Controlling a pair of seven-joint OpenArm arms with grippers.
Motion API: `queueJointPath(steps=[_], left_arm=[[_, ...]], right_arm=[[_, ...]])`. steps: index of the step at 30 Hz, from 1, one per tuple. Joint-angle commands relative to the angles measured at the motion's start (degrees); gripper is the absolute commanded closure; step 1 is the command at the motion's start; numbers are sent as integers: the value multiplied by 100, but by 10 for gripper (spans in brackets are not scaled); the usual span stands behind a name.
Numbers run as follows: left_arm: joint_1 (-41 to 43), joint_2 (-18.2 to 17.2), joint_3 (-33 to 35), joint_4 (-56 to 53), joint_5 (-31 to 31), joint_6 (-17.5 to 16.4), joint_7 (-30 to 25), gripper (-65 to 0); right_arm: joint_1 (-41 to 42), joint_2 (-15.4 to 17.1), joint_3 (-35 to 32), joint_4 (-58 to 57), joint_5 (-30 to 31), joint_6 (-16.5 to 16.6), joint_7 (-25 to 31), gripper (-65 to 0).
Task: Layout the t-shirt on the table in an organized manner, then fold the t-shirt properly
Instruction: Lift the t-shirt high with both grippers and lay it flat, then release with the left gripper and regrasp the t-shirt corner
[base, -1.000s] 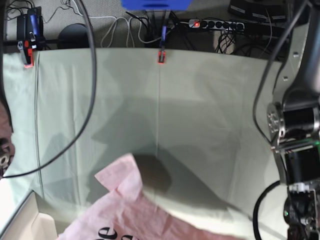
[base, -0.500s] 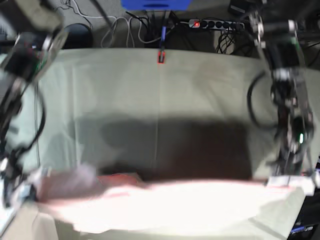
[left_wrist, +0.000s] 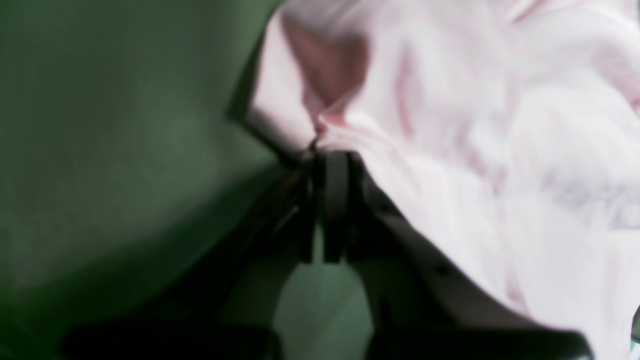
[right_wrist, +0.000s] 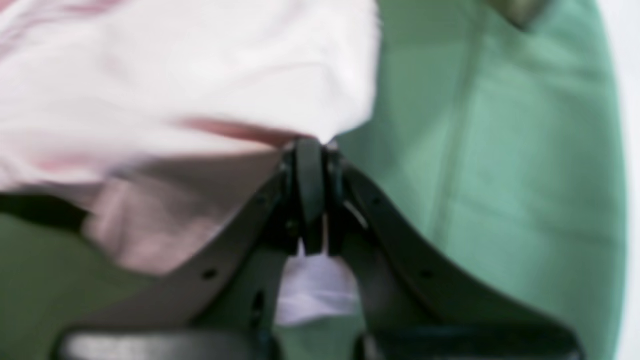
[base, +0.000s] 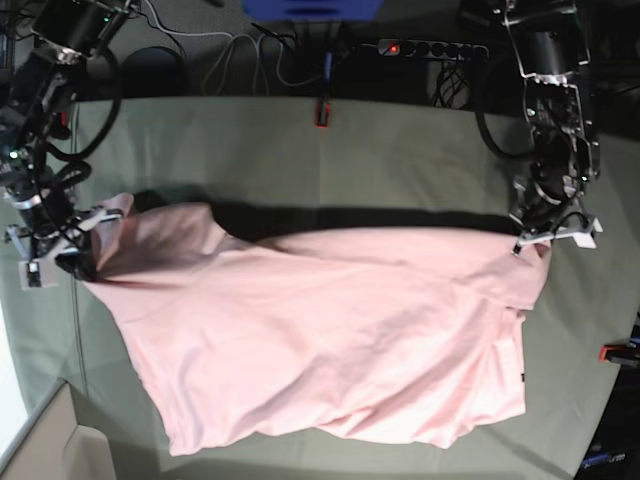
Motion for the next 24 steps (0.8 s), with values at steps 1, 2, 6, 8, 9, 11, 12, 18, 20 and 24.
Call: queueJointPath(steps=[1, 2, 6, 8, 9, 11, 12, 18, 20, 24], left_arm=[[-89, -59, -12, 85, -137, 12, 207, -17], [-89, -85, -30, 85, -243, 12, 436, -39], [60, -244, -250, 261, -867, 12, 1166, -200], [192, -244, -478, 454, -1157, 12, 1412, -289], [263, -244, -575, 577, -1262, 12, 1500, -320], [447, -226, -786, 929, -1517, 12, 1676, -379], [500, -208, -883, 1122, -1632, 12, 1720, -403], [298, -120, -997, 1922, -1974, 56, 1684, -443], [-27, 108, -997, 1896, -1860, 73, 1684, -443], [-731, 609, -997, 1272, -638, 73, 1667, -443]], right_arm=[[-19, 73, 41, 101, 93, -25, 179, 0], [-71, 91, 32, 101, 93, -25, 179, 0], [-344, 214, 32, 101, 110, -25, 179, 0], [-467, 231, 32, 109, 110, -25, 179, 0], [-502, 240, 41, 109, 110, -25, 179, 0], [-590, 240, 41, 109, 110, -25, 179, 0], [-599, 240, 41, 109, 110, -25, 179, 0], [-599, 117, 305, 118, 110, -25, 179, -102], [-590, 99, 322, 118, 110, -25, 179, -151], [-572, 91, 296, 118, 101, -25, 179, -218]])
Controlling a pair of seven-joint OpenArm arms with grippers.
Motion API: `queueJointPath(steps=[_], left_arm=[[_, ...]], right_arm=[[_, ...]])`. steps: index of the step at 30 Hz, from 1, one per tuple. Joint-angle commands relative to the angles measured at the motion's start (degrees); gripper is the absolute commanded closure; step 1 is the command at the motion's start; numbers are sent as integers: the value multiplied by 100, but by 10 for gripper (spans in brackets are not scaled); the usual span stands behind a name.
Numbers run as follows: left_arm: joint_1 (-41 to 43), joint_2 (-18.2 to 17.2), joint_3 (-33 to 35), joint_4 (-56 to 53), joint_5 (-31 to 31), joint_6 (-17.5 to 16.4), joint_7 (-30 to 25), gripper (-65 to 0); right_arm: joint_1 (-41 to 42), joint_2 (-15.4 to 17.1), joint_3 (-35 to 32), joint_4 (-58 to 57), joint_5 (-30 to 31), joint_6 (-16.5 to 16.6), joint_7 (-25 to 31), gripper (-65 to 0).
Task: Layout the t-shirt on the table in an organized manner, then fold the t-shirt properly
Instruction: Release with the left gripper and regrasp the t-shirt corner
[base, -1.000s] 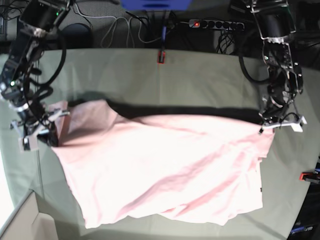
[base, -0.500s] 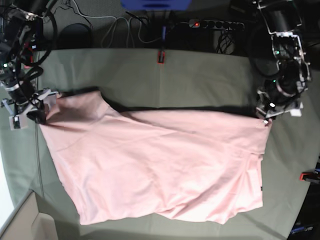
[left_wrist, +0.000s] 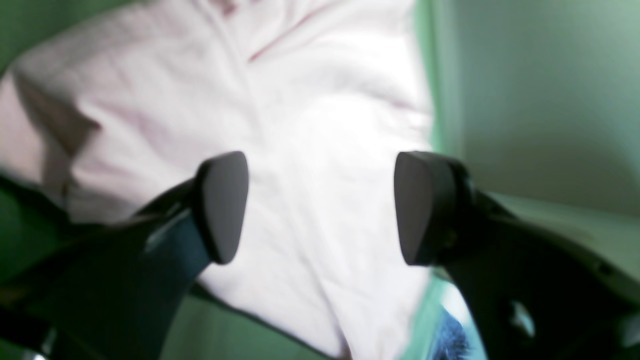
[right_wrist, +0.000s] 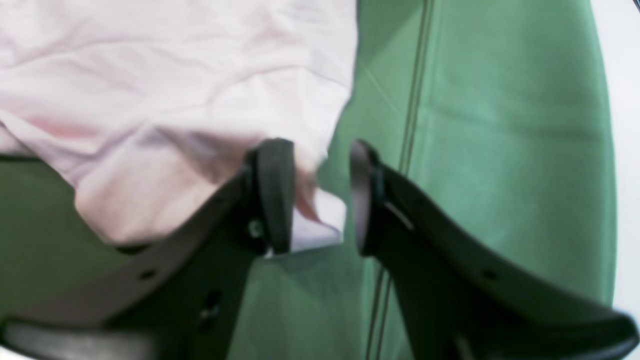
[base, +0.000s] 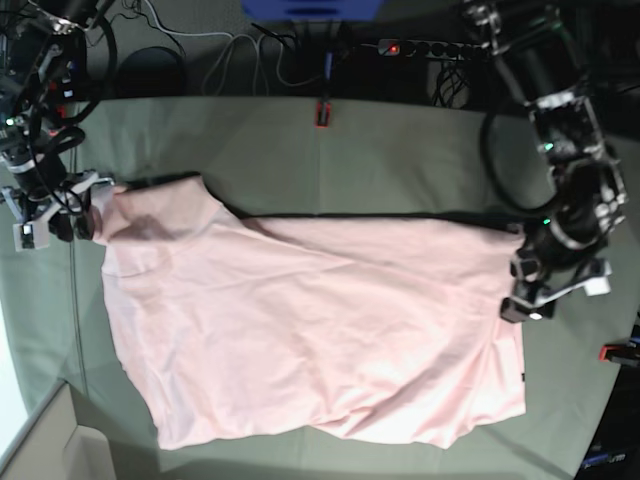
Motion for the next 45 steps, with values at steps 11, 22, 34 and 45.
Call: queueJointPath(steps=[11, 22, 34, 45], left_arm=[[-1084, 881, -20, -1124, 2403, 454, -895, -440], [-1734, 740, -11, -2443, 2403, 1404, -895, -438], [-1427, 573, -20, -2249, 2376, 1404, -895, -246], [-1075, 406, -11, -1827, 2350, 1368, -834, 0]], right_arm=[[59, 93, 18, 107, 88, -23, 133, -235], [68, 93, 18, 98, 88, -23, 133, -236], [174, 93, 27, 98, 88, -23, 133, -235], [174, 84, 18, 98, 88, -23, 133, -235]])
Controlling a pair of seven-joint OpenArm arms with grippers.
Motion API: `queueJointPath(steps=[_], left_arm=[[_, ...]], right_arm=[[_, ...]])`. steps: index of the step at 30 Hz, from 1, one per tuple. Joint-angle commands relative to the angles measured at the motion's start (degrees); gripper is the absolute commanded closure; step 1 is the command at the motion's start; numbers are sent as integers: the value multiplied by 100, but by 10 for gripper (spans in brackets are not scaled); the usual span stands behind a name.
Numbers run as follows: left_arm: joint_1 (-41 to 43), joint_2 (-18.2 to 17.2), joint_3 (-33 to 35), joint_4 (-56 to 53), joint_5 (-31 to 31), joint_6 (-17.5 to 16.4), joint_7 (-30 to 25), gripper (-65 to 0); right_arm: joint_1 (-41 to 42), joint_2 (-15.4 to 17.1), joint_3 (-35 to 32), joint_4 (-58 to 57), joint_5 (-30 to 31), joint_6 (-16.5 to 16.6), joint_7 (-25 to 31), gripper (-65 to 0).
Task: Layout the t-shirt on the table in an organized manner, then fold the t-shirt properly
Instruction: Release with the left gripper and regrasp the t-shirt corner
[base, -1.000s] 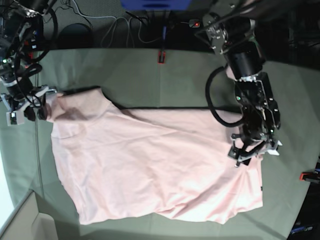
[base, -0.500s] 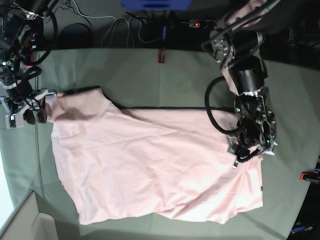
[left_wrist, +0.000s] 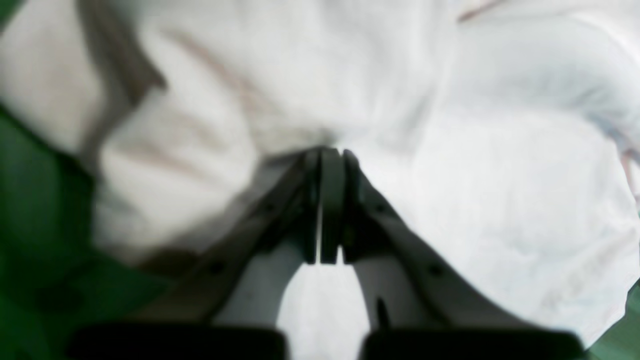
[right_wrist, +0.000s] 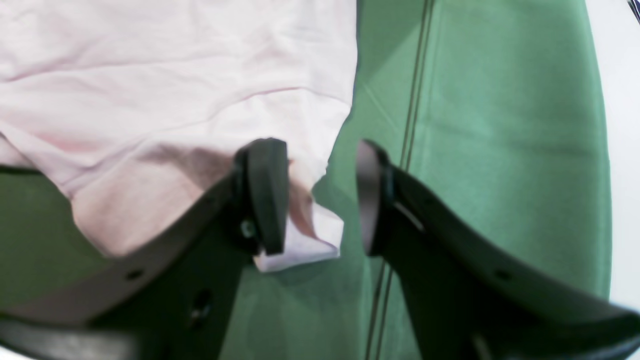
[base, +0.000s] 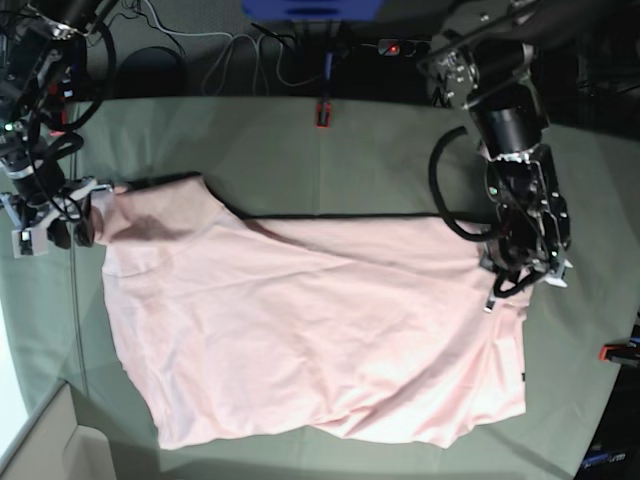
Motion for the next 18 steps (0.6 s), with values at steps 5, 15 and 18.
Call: queueJointPath(steps=[5, 15, 18], left_arm=[[315, 143, -2, 1307, -283, 55, -34, 0], [1053, 11, 244, 2907, -1101, 72, -122, -5], [1001, -235, 244, 2661, -1154, 99, -16, -20]], right_arm=[[47, 80, 18, 98, 90, -23, 162, -235], [-6, 71, 18, 98, 90, -23, 162, -234], [-6, 62, 18, 98, 90, -23, 162, -234]])
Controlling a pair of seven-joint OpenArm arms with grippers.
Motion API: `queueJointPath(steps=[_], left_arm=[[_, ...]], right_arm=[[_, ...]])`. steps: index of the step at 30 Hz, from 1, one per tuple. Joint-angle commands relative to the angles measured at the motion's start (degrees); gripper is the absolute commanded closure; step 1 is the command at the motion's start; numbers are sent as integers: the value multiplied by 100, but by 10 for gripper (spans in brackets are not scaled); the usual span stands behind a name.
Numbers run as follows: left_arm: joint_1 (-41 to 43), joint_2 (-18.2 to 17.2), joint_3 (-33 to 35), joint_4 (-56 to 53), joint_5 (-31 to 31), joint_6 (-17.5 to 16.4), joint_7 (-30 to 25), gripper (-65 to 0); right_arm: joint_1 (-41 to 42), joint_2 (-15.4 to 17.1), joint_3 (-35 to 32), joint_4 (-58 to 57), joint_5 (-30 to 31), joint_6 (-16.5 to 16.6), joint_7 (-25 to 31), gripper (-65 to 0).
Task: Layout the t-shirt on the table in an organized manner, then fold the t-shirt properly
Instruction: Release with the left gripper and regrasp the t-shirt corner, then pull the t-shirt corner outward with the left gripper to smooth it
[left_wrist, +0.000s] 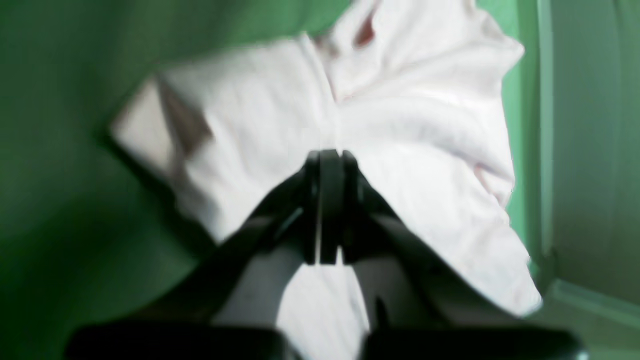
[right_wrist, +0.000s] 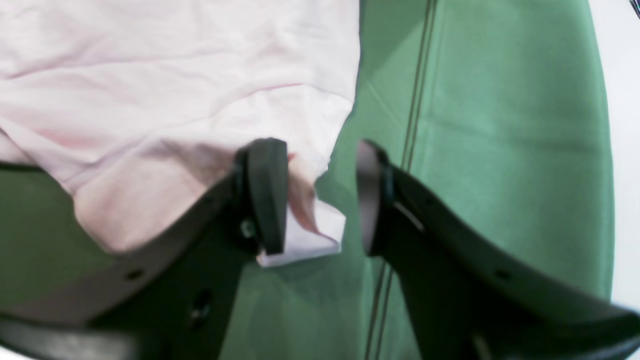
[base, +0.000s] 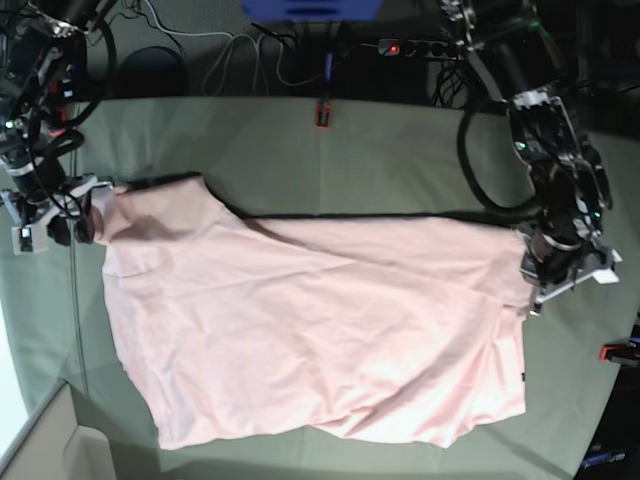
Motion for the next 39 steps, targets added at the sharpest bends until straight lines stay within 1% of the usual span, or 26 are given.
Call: queueJointPath(steps=[1, 3, 7, 8, 9, 13, 16, 21, 23, 24, 26, 27, 29, 31, 32, 34, 37, 39], left_arm=[[-101, -82, 5, 66, -100, 61, -5, -40], [-101, -179, 5, 40, -100, 61, -5, -122], [-83, -214, 5, 40, -39, 53, -23, -333], [-66, -258, 5, 31, -30, 53, -23, -352], [-57, -302, 5, -13, -30, 53, -23, -349], [-83, -417, 14, -690, -39, 35, -32, -299], [-92, -557, 14, -1006, -83, 18, -40, -267], [-74, -575, 58, -1164, -39, 18, -489, -262], [-74, -575, 58, -1287, -39, 18, -568, -257], [-83, -584, 58, -1375, -39, 18, -568, -239], [-101, -584, 67, -1542, -39, 18, -586, -165], [-110, -584, 67, -1621, -39, 18, -586, -121], [-206, -584, 67, -1736, -39, 18, -586, -2], [-242, -584, 67, -1797, -39, 18, -568, 0], [-242, -584, 67, -1797, -39, 18, -568, -9], [-224, -584, 67, -1692, -47, 18, -533, 0], [-136, -566, 67, -1235, -47, 18, -524, 0], [119, -557, 67, -883, -100, 18, -524, 0]], right_arm=[[44, 44, 16, 98, 95, -23, 151, -234], [44, -26, 43, 98, 95, -23, 151, -235], [44, -87, 16, 98, 95, -23, 151, -235], [44, -131, 16, 98, 95, -23, 151, -235], [44, -149, 16, 98, 95, -23, 151, -235], [44, -158, 16, 98, 95, -23, 151, -235], [44, -158, 16, 98, 95, -23, 151, -235], [44, -158, 16, 98, 95, -23, 151, -235], [44, -158, 16, 98, 95, -23, 151, -235], [36, -158, 16, 98, 95, -23, 151, -235], [36, -158, 16, 98, 95, -23, 151, -234], [36, -158, 16, 98, 95, -23, 151, -234], [36, -158, 16, 98, 95, -23, 151, -234], [36, -158, 16, 98, 95, -23, 151, -234], [36, -158, 16, 98, 95, -23, 151, -234], [36, -175, 16, 98, 95, -23, 151, -234], [36, -184, 25, 98, 95, -23, 151, -234], [36, -184, 25, 98, 95, -23, 151, -234]])
